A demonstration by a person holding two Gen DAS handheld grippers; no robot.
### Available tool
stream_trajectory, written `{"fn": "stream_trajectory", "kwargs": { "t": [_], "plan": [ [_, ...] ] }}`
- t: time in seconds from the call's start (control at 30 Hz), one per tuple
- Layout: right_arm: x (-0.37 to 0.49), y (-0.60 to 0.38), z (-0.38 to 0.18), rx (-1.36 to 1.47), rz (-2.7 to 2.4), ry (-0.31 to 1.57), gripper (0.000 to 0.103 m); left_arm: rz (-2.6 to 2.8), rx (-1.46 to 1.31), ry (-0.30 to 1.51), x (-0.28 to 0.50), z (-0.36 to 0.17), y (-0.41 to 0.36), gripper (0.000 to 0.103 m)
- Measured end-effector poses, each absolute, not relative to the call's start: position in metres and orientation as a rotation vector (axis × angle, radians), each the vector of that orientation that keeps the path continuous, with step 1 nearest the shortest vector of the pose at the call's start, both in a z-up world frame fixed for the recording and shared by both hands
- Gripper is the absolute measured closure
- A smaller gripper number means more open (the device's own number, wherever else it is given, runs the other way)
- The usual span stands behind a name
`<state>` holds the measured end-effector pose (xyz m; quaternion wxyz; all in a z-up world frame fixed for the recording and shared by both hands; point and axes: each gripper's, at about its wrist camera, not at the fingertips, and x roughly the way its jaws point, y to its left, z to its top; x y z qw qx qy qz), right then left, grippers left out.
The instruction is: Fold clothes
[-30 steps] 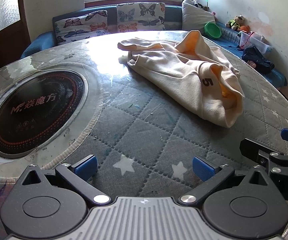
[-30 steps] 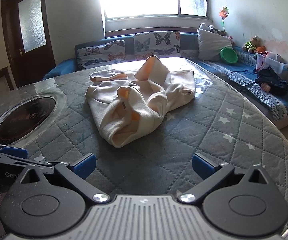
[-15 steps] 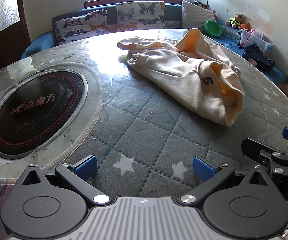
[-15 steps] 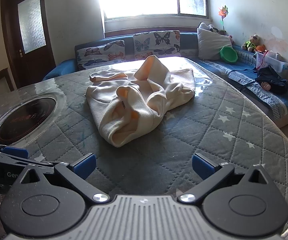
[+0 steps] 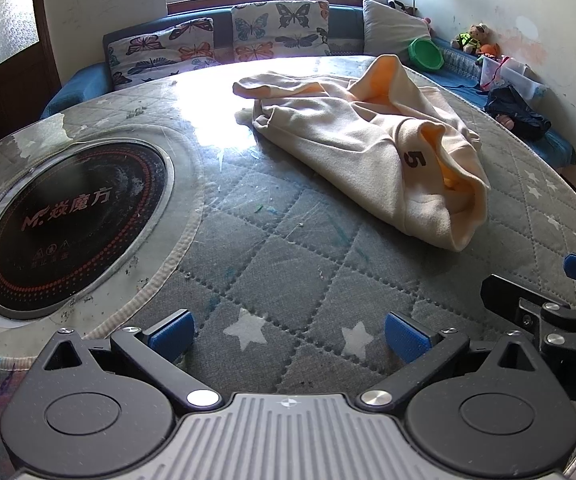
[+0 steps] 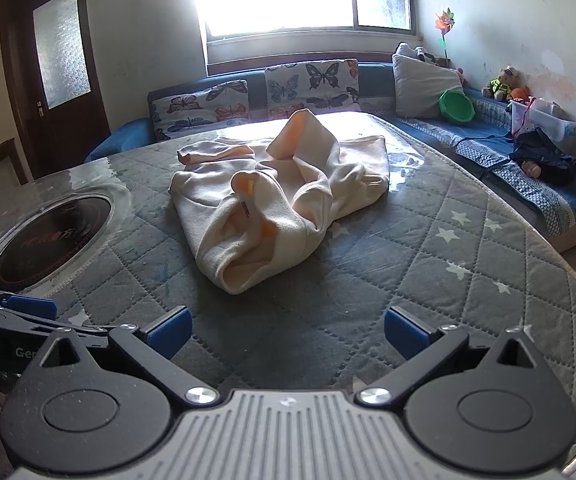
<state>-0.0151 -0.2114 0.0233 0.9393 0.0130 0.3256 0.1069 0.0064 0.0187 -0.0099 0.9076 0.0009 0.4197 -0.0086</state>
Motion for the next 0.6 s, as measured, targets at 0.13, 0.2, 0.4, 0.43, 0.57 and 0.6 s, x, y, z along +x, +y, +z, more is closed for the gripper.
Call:
{"fn": "stream_trajectory", "kwargs": {
  "t": [0.13,0.2,0.4,0.43,0.57,0.6],
  "plan": [
    [-0.0144,-0.2119,0.0232,0.027,0.218,0.665,0.0,-0.017,0.001,0.868,0.0079,-0.0098,0.0185,0.0],
    [-0.0147,-0.2118,0.0232,0.027,0.217,0.664,0.0,-0.017,0.0,0.869,0.0086,-0.0098,0.0186,0.0],
    [-0.0144,-0.2113,0.0242,0.027,0.217,0.664,0.0,-0.015,-0.001,0.871,0.0104,-0.0098,0.0182,0.0],
    [-0.0144,-0.2111,0.0243,0.027,0.218,0.665,0.0,-0.014,-0.001,0.871,0.0107,-0.0098,0.0181,0.0],
    [-0.013,-0.2113,0.0247,0.029,0.217,0.667,0.0,-0.013,0.0,0.874,0.0121,-0.0097,0.0179,0.0],
    [-0.0128,-0.2115,0.0244,0.03,0.217,0.668,0.0,-0.013,-0.001,0.875,0.0123,-0.0096,0.018,0.0]
  ]
}}
